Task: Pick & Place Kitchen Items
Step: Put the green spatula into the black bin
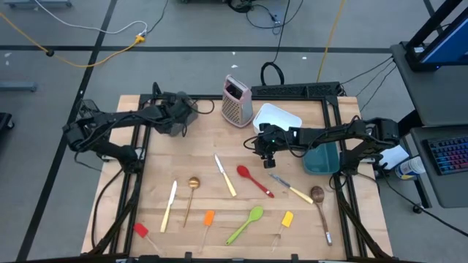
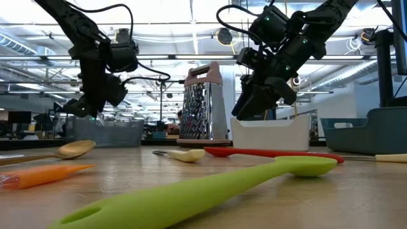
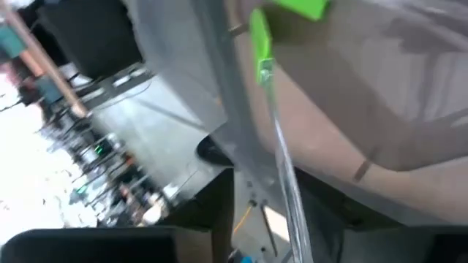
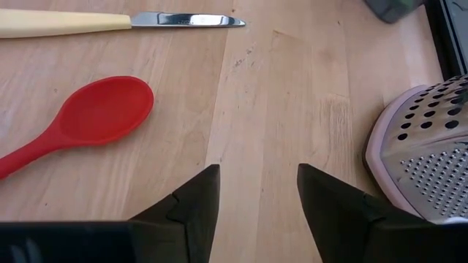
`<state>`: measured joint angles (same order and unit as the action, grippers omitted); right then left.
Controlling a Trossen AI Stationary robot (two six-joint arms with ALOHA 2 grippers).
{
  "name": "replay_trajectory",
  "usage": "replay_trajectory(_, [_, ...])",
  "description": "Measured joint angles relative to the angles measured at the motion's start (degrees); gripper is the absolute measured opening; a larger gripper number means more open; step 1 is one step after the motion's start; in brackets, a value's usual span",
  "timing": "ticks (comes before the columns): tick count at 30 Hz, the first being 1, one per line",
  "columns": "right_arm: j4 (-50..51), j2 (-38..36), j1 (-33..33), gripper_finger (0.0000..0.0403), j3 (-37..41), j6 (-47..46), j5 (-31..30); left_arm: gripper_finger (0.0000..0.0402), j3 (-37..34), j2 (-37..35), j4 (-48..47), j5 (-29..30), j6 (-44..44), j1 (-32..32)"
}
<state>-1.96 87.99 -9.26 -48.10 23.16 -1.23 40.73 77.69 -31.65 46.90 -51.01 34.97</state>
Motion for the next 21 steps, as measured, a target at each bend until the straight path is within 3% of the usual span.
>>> replay_trajectory(7, [0.00,0.00,0.00,0.0176,0.00,0.00,0.02,0.0192,0.00,-0.08,-0.19,6.07,3.70,-3.31])
replay_trajectory(13, [0.00,0.00,0.00,0.0174,0.00,0.02,0.02,0.0223,0.00,-0.08,-0.35,4.22,3.37,-6.78])
replay_trajectory(21, [0.00,0.00,-0.01,0.0173,0.00,0.02,0.02,0.0228,0.00,-1.56,-4.32,1.09,6.81,-7.88])
